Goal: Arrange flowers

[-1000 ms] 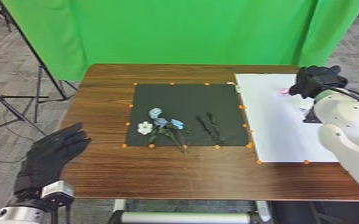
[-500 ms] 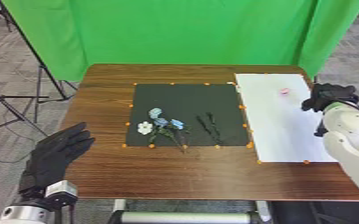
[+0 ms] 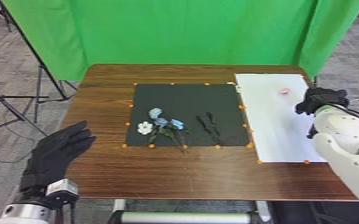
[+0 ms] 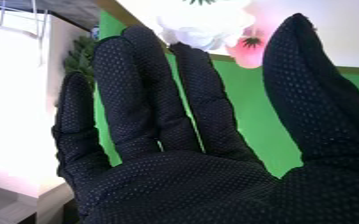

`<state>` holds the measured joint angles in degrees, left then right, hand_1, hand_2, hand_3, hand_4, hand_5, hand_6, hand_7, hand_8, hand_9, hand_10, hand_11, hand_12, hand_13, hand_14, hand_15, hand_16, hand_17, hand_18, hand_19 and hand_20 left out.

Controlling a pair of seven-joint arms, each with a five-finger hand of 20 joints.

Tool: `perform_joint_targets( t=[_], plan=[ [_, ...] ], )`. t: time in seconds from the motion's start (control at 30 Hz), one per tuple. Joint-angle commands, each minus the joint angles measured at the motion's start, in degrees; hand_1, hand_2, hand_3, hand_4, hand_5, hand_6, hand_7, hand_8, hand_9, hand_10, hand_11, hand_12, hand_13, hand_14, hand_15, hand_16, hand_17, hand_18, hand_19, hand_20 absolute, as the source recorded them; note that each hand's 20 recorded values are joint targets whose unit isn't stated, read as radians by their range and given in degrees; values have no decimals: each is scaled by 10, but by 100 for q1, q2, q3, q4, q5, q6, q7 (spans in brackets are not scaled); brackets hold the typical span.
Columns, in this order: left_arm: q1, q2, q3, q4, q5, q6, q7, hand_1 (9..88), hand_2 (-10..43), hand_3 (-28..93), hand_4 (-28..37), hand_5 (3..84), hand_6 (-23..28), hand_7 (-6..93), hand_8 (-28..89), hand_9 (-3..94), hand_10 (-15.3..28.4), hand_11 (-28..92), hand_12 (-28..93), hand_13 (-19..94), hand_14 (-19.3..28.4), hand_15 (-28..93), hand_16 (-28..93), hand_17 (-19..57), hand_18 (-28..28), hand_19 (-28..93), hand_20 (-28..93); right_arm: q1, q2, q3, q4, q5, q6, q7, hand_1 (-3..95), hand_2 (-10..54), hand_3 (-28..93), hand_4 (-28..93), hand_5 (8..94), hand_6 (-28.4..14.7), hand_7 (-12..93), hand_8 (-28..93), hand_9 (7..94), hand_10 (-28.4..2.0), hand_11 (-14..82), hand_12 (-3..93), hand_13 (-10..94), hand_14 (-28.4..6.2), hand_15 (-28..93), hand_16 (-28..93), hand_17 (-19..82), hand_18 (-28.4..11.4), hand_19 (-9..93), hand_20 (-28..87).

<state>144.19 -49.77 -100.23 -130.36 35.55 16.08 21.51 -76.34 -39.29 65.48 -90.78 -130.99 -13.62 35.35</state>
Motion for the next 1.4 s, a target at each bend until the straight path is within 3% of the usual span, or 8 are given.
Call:
perform_joint_targets(
  t=[0.03,0.23,0.37,0.53,0.8,1.1,1.4],
  plan=[
    [31,12,3,13,-38,-4,0,274,54,826,-122,457,138,125,-81,380,225,349,86,272,284,574,-123,-97,213,576,116,-60,-176,-24,126,-30,-148,197,286,-53,862,-282,547,-28,193,-137,577,-162,313,189,431,-171,755,151,66,-260,682,421],
    [7,22,24,18,-51,15,29,274,54,826,-122,457,138,125,-81,381,225,348,86,272,284,573,-123,-97,214,576,116,33,-214,-127,205,-81,-139,232,353,-65,848,-281,618,-2,223,-152,662,-118,377,197,500,-130,741,194,85,-250,687,414],
    [-14,22,40,22,-57,7,25,275,54,826,-122,457,138,125,-81,381,225,348,87,272,284,573,-124,-97,213,576,116,30,-240,-186,264,-191,-47,226,420,-88,790,-283,658,4,244,-76,724,-84,327,285,536,-114,739,210,100,-241,697,405],
    [-23,2,35,24,-53,-1,-4,275,55,825,-122,457,138,125,-81,380,225,348,86,272,284,574,-123,-97,214,576,116,31,-289,-241,378,-265,81,254,470,-93,753,-283,700,13,293,-55,779,-69,296,349,564,-92,722,261,114,-231,706,395],
    [24,-8,9,15,-62,17,0,275,54,827,-122,457,138,126,-81,380,224,349,86,273,283,574,-123,-97,214,576,116,-34,-92,-424,297,-349,838,362,501,-74,744,-283,774,25,295,-33,831,-63,310,348,612,-65,692,309,142,-224,726,391],
    [38,-12,-1,2,-54,17,-18,275,55,827,-123,458,138,126,-82,380,225,349,86,273,284,574,-124,-97,214,577,115,116,353,-987,-37,-689,2298,546,492,-87,788,-283,794,7,283,-1,839,-66,322,349,625,-89,707,303,157,-243,753,385],
    [31,-3,-4,-4,-50,21,-39,275,55,827,-123,457,139,125,-81,379,225,349,86,273,284,574,-124,-97,214,577,116,286,457,-1069,-84,-726,2661,478,500,-94,803,-283,821,-2,271,7,855,-69,321,356,639,-89,709,306,165,-246,765,375]
  ],
)
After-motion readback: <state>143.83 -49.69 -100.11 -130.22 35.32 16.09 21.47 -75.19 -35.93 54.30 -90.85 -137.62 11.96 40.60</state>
